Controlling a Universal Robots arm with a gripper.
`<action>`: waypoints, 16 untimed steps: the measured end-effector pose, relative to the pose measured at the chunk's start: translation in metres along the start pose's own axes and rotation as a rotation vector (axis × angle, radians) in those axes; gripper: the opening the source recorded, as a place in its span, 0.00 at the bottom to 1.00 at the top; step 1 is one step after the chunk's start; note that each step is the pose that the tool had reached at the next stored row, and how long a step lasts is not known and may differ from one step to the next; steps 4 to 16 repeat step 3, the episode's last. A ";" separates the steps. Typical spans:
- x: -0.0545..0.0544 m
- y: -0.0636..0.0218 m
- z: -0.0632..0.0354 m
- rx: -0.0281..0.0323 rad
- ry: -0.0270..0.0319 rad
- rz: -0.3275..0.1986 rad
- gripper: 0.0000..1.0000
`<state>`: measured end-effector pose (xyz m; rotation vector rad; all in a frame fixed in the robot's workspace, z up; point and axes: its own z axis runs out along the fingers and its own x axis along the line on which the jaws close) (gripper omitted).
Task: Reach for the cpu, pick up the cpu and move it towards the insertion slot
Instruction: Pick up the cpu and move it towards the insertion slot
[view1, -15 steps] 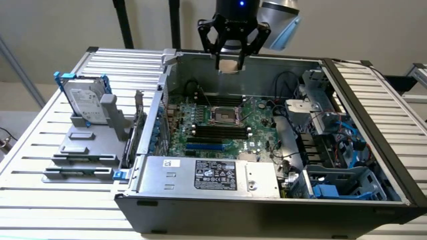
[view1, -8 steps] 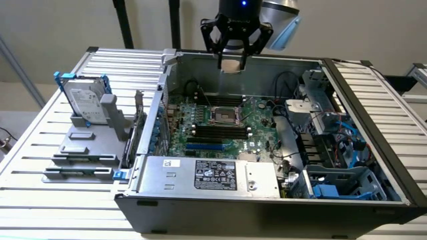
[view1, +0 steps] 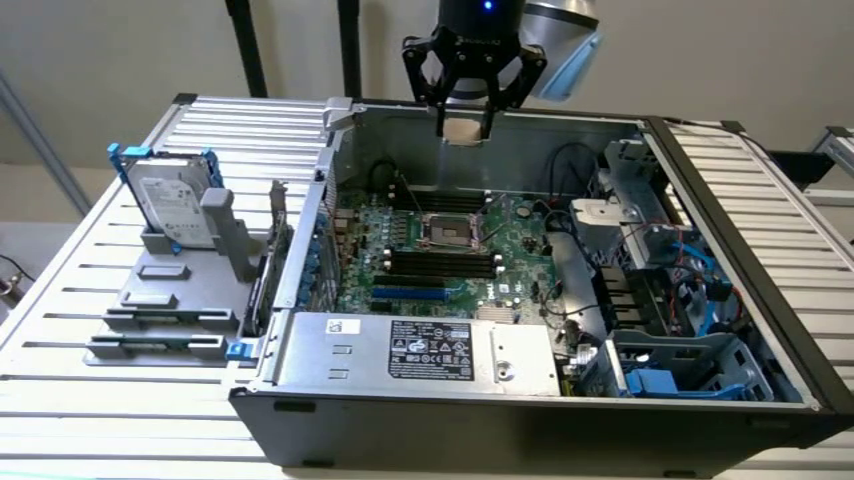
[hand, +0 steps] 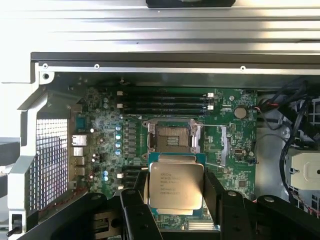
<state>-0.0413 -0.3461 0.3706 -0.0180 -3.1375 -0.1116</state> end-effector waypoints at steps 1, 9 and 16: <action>0.000 0.0000 0.0000 0.0000 0.0000 0.000 0.54; 0.000 0.0000 0.0000 0.0001 0.0001 0.000 0.54; 0.000 0.0000 0.0000 0.0001 0.0001 0.000 0.54</action>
